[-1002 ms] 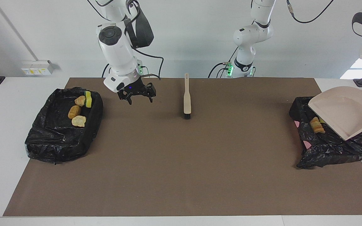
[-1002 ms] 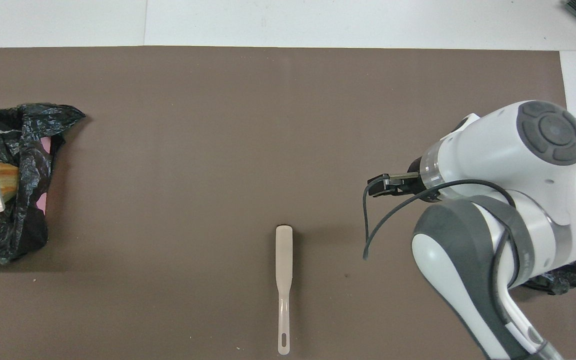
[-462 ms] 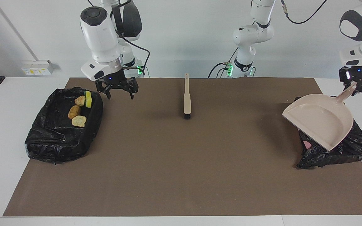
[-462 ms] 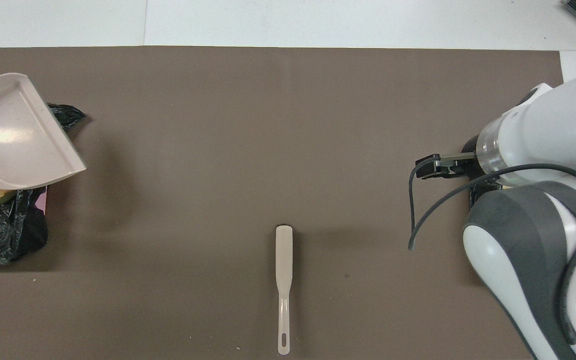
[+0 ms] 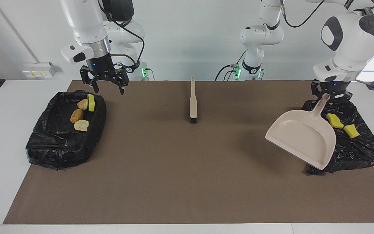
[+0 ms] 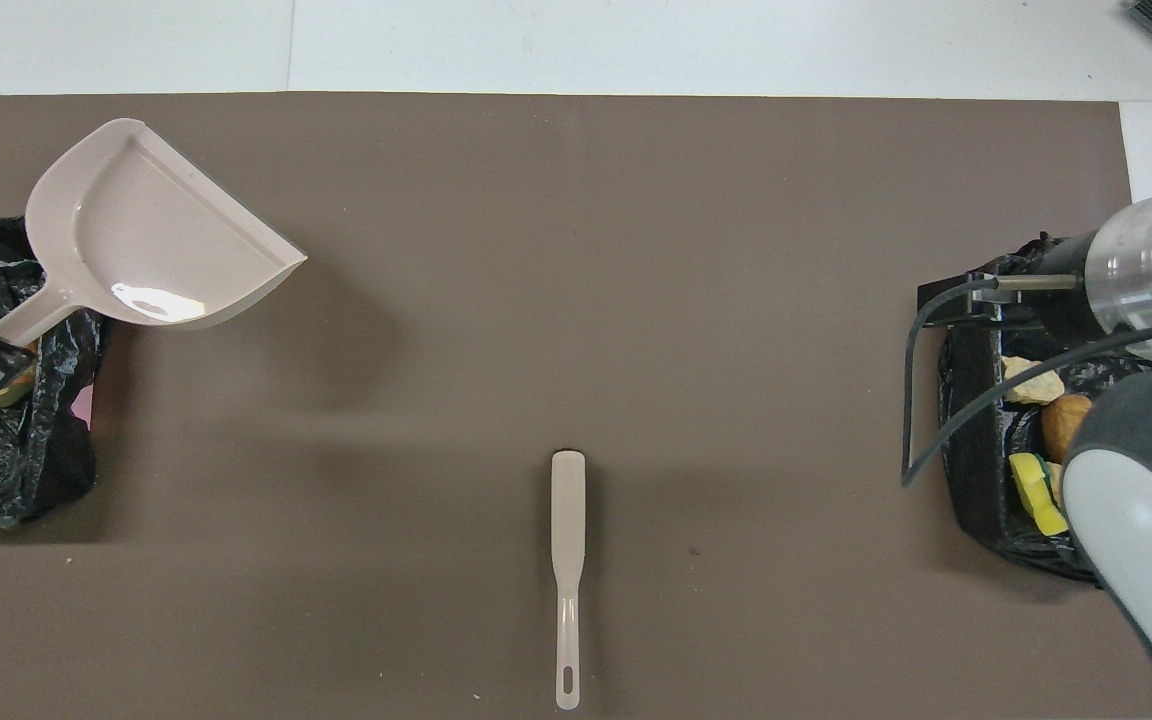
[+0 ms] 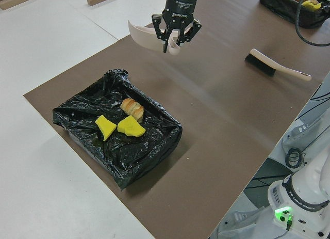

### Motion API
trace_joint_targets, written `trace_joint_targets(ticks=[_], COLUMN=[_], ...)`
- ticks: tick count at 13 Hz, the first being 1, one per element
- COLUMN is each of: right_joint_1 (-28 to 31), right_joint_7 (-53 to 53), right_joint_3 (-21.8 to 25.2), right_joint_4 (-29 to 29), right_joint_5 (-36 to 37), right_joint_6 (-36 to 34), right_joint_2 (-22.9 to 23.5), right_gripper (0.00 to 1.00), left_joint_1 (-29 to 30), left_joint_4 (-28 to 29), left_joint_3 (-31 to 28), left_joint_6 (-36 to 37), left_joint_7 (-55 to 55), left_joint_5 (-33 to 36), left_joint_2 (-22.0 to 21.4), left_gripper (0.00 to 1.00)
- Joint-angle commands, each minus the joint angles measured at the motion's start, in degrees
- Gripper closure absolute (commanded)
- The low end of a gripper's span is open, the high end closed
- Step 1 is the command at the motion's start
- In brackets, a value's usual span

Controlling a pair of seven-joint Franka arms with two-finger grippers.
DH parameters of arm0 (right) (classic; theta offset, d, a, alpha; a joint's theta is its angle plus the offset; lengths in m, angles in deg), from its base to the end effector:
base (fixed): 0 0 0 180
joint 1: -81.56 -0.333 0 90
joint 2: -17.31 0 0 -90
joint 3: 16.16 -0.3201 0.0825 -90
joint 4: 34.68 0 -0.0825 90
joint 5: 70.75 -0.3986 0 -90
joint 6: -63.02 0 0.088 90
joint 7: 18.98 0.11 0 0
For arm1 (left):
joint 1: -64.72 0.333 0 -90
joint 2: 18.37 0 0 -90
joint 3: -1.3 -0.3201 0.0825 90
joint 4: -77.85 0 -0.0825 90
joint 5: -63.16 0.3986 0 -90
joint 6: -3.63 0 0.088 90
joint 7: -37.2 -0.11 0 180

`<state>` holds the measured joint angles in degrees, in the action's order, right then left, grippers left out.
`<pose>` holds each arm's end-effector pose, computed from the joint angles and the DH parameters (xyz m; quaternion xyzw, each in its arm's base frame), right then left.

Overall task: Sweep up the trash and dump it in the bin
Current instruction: 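Lift the dustpan with the left gripper while the right gripper releases the brush, then bring the empty dustpan to the table center with the left gripper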

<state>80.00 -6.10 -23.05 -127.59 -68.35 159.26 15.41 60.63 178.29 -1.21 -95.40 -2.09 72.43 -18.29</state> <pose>0.5638 0.0807 0.6296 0.9980 -0.0372 0.0489 0.0141 0.5754 -0.0006 0.5503 -0.9291 0.3608 0.0380 0.0712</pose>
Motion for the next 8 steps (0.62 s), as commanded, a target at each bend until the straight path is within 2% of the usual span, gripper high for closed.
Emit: trace_joint_targets(ticks=[1, 8], right_joint_1=[0.8, 0.8], right_joint_7=[2.1, 1.8], right_joint_3=[0.6, 3.1], right_joint_4=[1.7, 1.7], right_joint_5=[-0.4, -0.9], right_joint_6=[-3.2, -6.8], right_joint_2=[-1.2, -4.3], right_gripper=[0.0, 0.0], left_joint_1=[-6.3, -22.3], left_joint_4=[1.0, 0.9], left_joint_3=[-1.1, -1.1], left_joint_6=[0.2, -4.5], left_joint_7=[10.8, 35.4], left_joint_5=[-2.6, -7.1], left_joint_2=[-0.5, 4.4], left_gripper=[1.0, 1.0])
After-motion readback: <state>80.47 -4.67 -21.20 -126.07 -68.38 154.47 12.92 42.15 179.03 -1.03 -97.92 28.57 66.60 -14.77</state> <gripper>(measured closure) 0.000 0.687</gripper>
